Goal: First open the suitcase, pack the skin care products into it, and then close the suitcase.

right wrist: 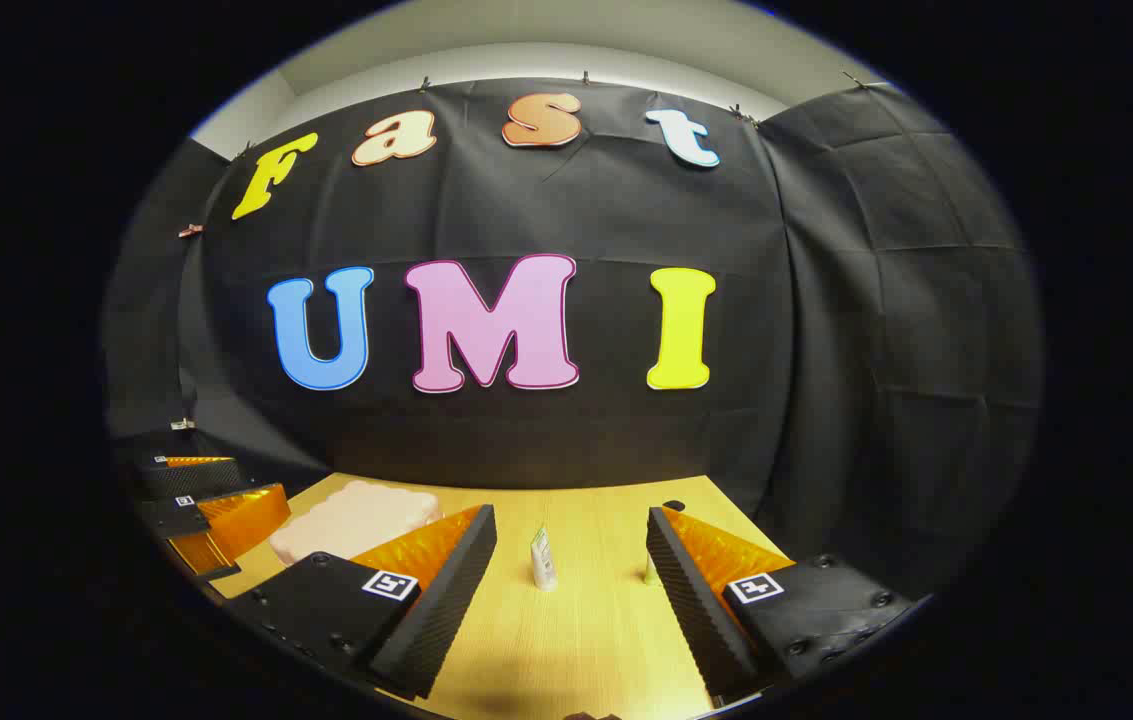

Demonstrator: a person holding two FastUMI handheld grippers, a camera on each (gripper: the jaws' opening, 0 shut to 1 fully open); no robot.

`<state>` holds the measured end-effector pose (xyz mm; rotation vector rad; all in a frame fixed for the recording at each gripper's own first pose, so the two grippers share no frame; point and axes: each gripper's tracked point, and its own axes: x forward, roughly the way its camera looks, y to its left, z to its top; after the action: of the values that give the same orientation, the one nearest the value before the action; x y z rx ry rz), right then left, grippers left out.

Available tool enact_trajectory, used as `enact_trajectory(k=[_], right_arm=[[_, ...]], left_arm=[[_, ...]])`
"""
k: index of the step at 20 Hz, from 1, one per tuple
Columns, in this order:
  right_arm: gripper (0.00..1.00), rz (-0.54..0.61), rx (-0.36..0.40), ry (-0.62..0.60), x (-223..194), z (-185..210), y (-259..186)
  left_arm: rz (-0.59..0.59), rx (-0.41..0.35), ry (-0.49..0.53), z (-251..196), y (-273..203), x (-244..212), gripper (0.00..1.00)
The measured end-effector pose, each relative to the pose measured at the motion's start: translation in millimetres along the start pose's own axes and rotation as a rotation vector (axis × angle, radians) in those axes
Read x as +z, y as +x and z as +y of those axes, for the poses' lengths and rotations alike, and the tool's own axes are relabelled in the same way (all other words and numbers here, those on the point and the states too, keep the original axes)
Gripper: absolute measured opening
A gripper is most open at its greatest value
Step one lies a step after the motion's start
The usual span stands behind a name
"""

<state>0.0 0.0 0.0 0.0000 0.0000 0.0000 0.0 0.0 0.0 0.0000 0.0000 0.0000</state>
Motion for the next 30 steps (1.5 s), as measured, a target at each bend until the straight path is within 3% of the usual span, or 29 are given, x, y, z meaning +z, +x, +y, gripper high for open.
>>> enact_trajectory(k=[19, 24, 26, 30], right_arm=[[0.96, 0.032, 0.042, 0.003, -8.8, -6.5, 16.0], [0.96, 0.048, 0.029, 0.011, -14.0, -29.2, 32.3], [0.96, 0.065, 0.031, 0.007, -19.6, -37.5, 41.5], [0.96, 0.045, 0.045, -0.092, -20.9, -57.2, 64.9]], left_arm=[[0.118, -0.004, -0.034, -7.7, 23.7, -23.2, 0.96], [0.166, -0.043, -0.045, -28.8, 62.2, -35.9, 0.96], [0.240, -0.069, -0.056, -40.7, 85.2, -54.3, 0.96], [0.359, -0.065, -0.054, -54.5, 139.4, -97.9, 0.96]])
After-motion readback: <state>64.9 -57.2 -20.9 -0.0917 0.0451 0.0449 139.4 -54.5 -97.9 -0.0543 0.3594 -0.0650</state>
